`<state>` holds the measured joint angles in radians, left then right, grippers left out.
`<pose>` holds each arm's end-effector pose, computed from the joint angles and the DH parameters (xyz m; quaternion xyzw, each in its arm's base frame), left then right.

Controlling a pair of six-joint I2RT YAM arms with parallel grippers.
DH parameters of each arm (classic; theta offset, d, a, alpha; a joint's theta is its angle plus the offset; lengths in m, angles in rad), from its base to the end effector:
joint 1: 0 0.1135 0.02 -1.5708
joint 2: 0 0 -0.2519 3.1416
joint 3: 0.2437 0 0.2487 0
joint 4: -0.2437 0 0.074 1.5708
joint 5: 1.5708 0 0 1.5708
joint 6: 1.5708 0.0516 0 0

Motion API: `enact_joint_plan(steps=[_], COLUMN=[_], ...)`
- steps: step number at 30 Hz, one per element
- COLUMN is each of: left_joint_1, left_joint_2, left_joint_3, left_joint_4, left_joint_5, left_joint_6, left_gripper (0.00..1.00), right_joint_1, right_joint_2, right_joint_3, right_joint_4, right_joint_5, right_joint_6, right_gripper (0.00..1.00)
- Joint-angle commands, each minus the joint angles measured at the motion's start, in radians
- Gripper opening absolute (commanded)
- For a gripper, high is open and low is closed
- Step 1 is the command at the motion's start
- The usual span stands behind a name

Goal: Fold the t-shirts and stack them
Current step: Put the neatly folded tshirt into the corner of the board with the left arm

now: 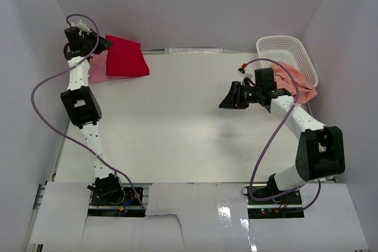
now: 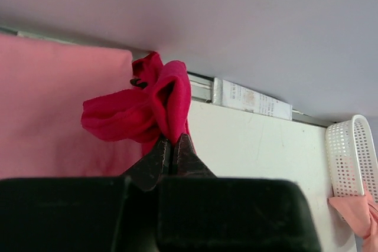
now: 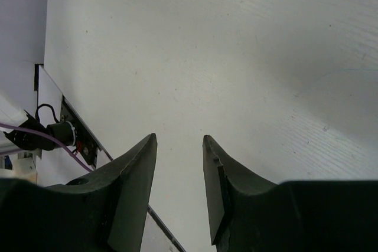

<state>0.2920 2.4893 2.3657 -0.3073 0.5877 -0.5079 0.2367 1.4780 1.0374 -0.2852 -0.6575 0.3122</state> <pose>0.5573 0.1376 0.2474 -0.1698 0.8031 -0.2981 0.4872 0.3100 0.1072 0.2394 -0.0997 0.8676 0.3886 0.2938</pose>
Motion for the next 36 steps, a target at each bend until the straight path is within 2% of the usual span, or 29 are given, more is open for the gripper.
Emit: enact_joint_plan(steps=[1,10,30,36], left_joint_1=[0.015,0.029,0.053,0.059], left_joint_2=[-0.075,-0.109,-0.153,-0.15], left_joint_3=[0.058,0.04,0.043,-0.087], left_joint_4=[0.103,0.183,0.189,0.238], left_joint_5=[0.032,0.073,0.078,0.075], left_joint_6=[-0.029,-0.067,-0.083,-0.072], left_gripper=[0.0,0.0,0.0,0.0], right_joint_1=[0.009,0.021,0.061,0.064], right_joint_2=[-0.035,-0.021,-0.021,-0.027], right_joint_3=[-0.008,-0.022,-0.036,-0.042], right_joint_4=[0.037,0.049,0.061,0.052], right_joint_5=[-0.011,-0.007,0.004,0.007], right_joint_6=[0.008,0.018,0.034,0.03], right_gripper=[0.43,0.43,0.43,0.43])
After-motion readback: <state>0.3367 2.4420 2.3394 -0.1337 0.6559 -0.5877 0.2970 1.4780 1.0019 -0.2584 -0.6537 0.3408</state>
